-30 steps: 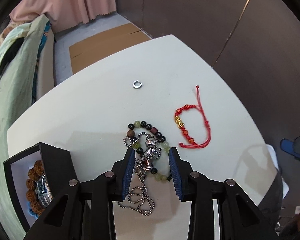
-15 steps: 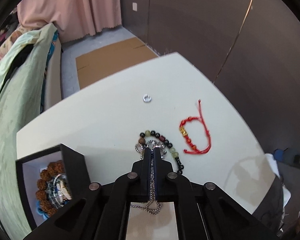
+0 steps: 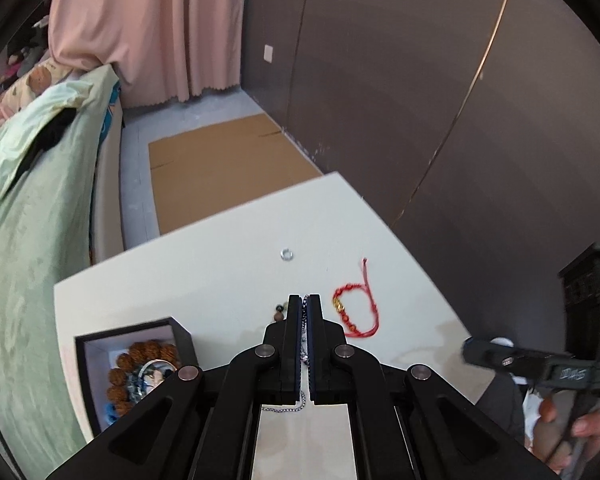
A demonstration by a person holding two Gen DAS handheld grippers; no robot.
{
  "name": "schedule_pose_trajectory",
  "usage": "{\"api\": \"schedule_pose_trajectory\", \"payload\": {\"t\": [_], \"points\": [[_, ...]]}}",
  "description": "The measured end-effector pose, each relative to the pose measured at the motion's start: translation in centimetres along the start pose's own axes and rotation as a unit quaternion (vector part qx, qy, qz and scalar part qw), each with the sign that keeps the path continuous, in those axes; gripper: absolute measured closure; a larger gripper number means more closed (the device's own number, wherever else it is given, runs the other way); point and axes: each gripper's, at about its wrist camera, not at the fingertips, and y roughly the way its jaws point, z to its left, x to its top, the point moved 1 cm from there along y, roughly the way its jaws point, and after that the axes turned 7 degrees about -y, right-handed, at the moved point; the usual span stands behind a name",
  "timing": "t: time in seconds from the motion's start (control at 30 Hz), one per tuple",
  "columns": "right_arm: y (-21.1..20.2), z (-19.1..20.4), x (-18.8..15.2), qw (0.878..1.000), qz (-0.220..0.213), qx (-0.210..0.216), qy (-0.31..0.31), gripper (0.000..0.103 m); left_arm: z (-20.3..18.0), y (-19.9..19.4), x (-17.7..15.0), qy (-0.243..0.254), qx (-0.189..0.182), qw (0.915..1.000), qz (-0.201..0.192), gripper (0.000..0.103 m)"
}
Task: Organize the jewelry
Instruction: 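Lift the silver chain with the left gripper while right gripper grasps red string bracelet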
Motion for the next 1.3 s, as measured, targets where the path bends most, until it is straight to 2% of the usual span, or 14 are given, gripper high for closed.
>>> {"api": "schedule_pose_trajectory", "payload": {"t": [0.3, 0.67, 0.83, 0.97, 1.07, 1.1, 1.13, 1.27, 1.3], "points": [[2.2, 1.1, 0.8, 1.0, 0.015, -0.003, -0.009, 0.049, -0.6, -5.7, 2.0, 0.011, -0.012, 0.9981, -0.059, 0.102], [5.1, 2.6, 4.1, 0.993, 0.033, -0.086, -0.067, 0.049, -2.1, -13.8, 5.5, 0.035, -0.018, 0.9889, -0.144, 0.103], [6.8, 3.0, 4.9, 0.986, 0.059, -0.121, -0.098, 0.063, -2.4, -16.2, 6.6, 0.043, -0.01, 0.9847, -0.169, 0.103], [8.4, 3.0, 5.2, 0.976, 0.077, -0.163, -0.122, 0.07, -1.8, -15.6, 6.9, 0.039, -0.005, 0.9875, -0.153, 0.103], [9.0, 3.4, 5.0, 0.966, 0.084, -0.191, -0.151, 0.082, -1.3, -14.0, 6.6, 0.029, 0.003, 0.9908, -0.132, 0.103], [9.0, 3.6, 4.9, 0.961, 0.085, -0.205, -0.165, 0.091, -1.3, -13.4, 6.3, 0.028, 0.004, 0.9921, -0.123, 0.103], [9.2, 3.5, 4.8, 0.961, 0.092, -0.199, -0.168, 0.097, -1.2, -12.5, 6.1, 0.025, 0.005, 0.9939, -0.108, 0.103], [8.0, 2.8, 4.5, 0.966, 0.086, -0.188, -0.157, 0.098, -0.5, -8.9, 5.1, 0.012, 0.014, 0.9983, -0.056, 0.097], [7.7, 2.6, 4.4, 0.968, 0.083, -0.181, -0.152, 0.098, -0.2, -8.0, 4.8, 0.008, 0.012, 0.9989, -0.044, 0.089]]}}
